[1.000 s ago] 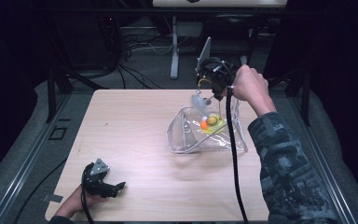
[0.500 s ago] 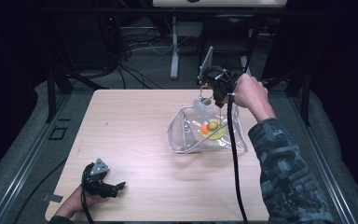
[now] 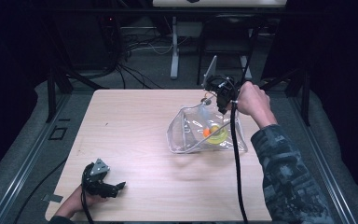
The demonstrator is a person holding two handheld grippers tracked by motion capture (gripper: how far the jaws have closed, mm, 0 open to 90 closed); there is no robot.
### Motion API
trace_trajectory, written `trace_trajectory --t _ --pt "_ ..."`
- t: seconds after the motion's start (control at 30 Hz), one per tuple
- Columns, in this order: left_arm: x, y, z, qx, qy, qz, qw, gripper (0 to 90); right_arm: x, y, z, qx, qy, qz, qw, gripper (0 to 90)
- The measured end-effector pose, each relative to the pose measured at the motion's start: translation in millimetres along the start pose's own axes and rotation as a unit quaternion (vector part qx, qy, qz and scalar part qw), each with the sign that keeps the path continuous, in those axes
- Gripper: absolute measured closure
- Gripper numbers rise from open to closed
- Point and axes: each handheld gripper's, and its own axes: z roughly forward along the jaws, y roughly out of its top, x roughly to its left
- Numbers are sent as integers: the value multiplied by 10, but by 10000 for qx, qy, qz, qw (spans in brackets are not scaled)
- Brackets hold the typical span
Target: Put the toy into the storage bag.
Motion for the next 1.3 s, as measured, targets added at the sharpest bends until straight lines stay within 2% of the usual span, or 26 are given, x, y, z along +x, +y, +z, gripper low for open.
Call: trace_trajectory --t 0.63,0.83,0.9,1.1,1.13,1.2,1.3 --pt "2 1 -1 3 -3 18 10000 0 -30 -99 300 87 -84 97 9999 872" --pt "1 0 0 1 0 10 10000 0 -42 -83 398 222 -132 124 9996 871" --pt "0 0 0 0 -1 2 10000 0 -43 -74 428 350 -173 104 9992 871" --pt "3 1 -1 4 -2 26 10000 0 -40 -65 464 373 -177 137 9991 869" --pt "2 0 0 1 -1 17 10000 0 -35 -66 460 383 -182 149 9990 863" --pt "0 0 0 -1 0 -1 10000 0 -30 -69 426 349 -230 183 9990 785" --pt "2 1 -1 3 -3 19 10000 0 -29 -88 327 139 -178 246 9994 697"
